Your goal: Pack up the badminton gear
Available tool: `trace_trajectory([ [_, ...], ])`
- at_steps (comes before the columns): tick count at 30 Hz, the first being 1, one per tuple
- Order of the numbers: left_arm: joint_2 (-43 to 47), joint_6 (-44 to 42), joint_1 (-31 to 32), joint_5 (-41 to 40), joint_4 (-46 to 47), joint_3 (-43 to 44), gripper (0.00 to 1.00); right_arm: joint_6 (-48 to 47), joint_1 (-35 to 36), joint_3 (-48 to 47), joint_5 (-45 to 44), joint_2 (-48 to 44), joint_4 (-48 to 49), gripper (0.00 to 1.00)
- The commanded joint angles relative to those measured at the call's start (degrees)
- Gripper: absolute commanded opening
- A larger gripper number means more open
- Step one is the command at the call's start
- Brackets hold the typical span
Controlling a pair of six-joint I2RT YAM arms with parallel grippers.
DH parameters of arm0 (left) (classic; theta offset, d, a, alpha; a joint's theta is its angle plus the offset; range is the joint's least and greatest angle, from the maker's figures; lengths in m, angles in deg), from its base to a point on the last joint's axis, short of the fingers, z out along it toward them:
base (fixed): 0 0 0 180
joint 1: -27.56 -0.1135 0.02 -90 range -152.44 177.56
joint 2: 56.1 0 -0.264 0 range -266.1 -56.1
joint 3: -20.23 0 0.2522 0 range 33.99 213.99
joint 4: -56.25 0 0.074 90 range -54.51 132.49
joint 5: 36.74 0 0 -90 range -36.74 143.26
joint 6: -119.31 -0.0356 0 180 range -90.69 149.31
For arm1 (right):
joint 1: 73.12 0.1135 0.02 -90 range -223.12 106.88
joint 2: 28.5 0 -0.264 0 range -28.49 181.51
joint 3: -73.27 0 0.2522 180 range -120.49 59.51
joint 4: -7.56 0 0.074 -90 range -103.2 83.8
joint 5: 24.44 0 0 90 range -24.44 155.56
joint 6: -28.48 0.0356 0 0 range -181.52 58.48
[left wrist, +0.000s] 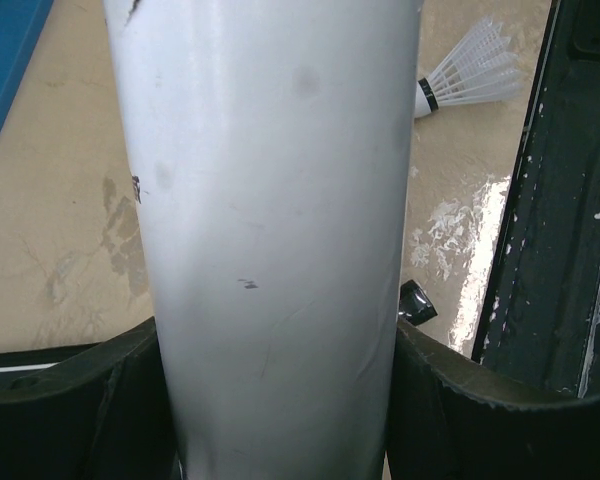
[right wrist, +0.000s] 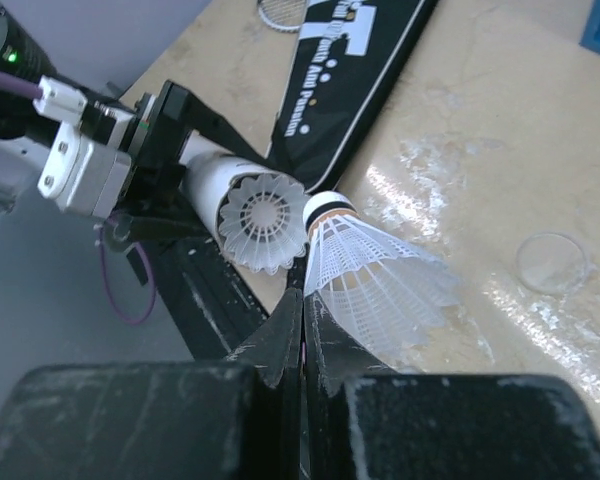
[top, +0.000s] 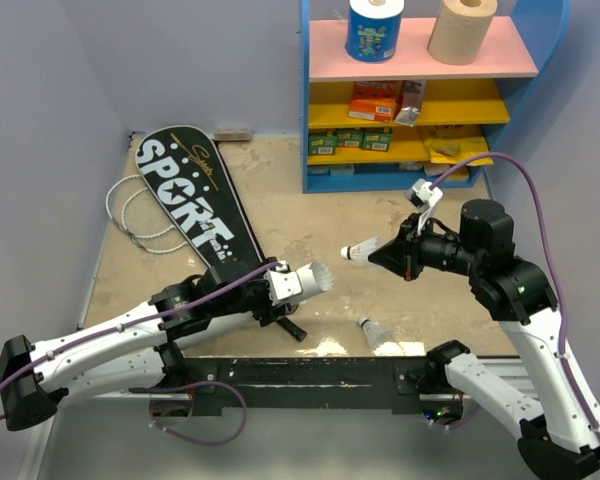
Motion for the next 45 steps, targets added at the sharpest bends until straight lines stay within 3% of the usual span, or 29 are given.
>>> trace_trajectory([
  [1, 3.21, -1.38, 0.21, -0.68, 4.19, -0.74, 0.0, -1.61, 0.88, 0.31, 6.94, -0.21, -1.1, 0.0],
  [11, 2.42, -1.29, 0.21, -0.16, 4.46, -0.12, 0.0, 2.07, 3.6, 3.39, 8.71, -0.3, 3.11, 0.0],
  [18, 3.3, -1.38, 0.21, 0.11, 4.55, -0.12, 0.0, 6.99, 12.46, 5.59, 2.56, 1.11, 8.47, 0.0],
  [26, 5.49, -1.29, 0.21, 1.34, 4.9, -0.39, 0.0, 8.76, 15.47, 6.2, -3.68, 3.83, 11.29, 0.0],
  [35, 7.16, -1.11, 0.21, 4.06, 5.6, -0.47, 0.0, 9.99, 17.13, 7.7, -2.45, 7.78, 16.81, 0.0],
  [45, 8.48, -1.03, 0.21, 4.94, 6.3, -0.65, 0.0, 12.36, 24.6, 8.75, -3.51, 14.46, 24.47, 0.0],
])
